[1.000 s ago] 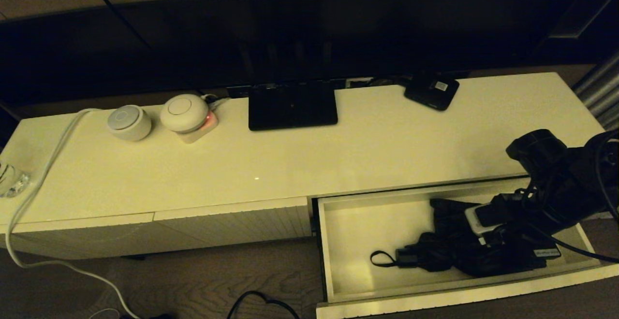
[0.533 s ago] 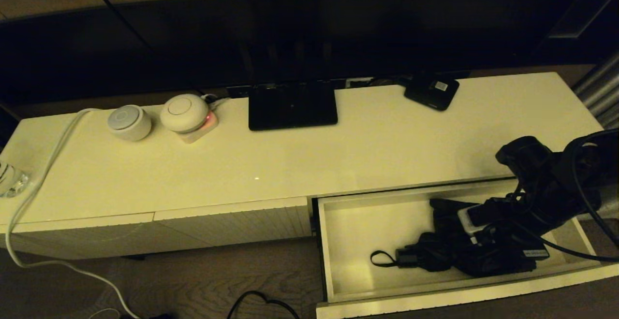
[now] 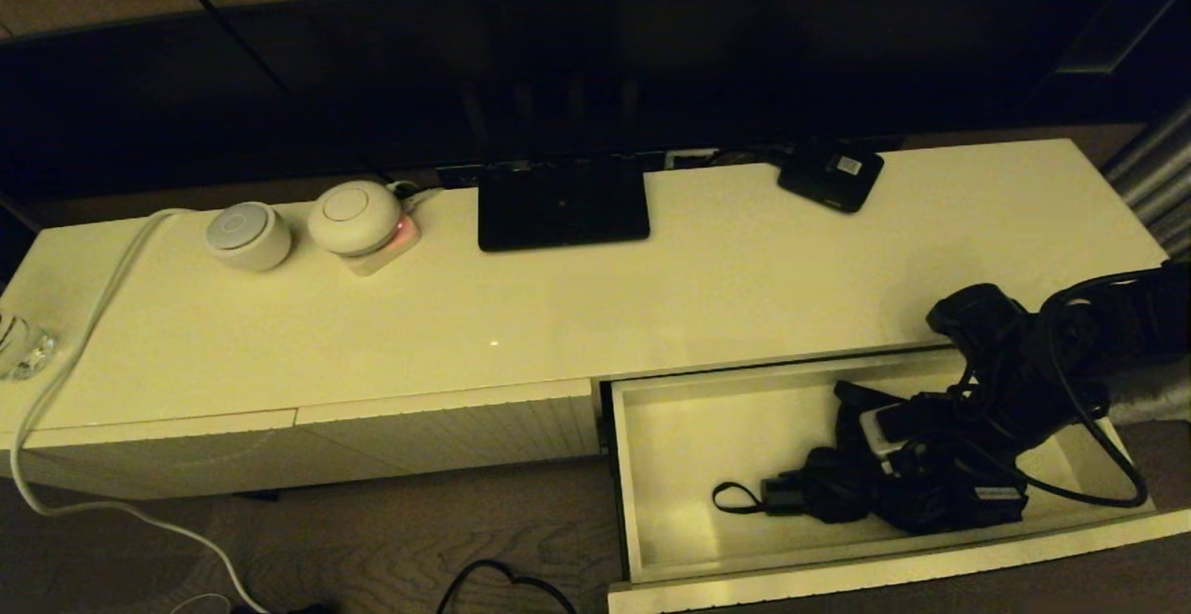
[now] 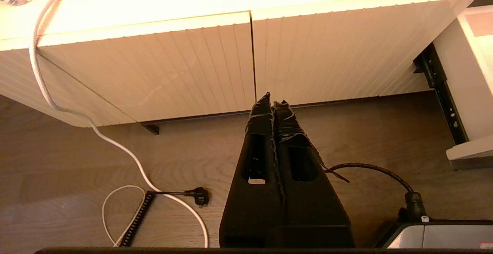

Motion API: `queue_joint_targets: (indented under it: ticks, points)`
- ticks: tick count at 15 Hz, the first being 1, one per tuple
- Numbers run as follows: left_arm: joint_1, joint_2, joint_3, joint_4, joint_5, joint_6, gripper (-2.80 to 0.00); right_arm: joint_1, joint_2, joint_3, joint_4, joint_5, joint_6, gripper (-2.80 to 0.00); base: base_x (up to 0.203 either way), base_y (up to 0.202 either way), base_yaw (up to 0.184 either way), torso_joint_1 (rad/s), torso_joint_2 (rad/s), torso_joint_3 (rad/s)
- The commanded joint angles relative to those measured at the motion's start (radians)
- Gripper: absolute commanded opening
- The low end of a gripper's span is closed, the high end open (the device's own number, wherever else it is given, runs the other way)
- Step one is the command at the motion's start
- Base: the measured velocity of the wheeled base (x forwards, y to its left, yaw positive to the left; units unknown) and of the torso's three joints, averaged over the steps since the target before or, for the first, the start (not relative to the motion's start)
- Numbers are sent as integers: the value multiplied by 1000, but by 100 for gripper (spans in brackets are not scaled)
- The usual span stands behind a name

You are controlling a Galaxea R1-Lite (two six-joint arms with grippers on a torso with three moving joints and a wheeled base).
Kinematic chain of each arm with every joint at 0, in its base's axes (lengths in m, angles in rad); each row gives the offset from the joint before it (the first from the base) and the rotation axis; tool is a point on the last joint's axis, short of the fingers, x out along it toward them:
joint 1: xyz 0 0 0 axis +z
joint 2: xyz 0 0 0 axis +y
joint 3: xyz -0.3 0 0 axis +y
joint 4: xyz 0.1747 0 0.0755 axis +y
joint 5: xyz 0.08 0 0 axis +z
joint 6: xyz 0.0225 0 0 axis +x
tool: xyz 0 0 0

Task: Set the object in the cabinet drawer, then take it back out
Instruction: Take the umbrella out of the drawer and put it on the table

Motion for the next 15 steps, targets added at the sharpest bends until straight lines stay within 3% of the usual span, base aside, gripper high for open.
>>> queue_joint_targets:
  ticks: [1,10,15]
  points:
    - [0,0,3,0,0,0,-280,-1,-9,0,3,0,-9,-280,0,0,0,0,0,0]
    - [0,0,3,0,0,0,-280,-8,-63,57,-21,4,-10,-280,0,0,0,0,0,0]
    - [0,0,3,0,0,0,-280,-2,-262,134,-18,34,-10,-280,0,0,0,0,0,0]
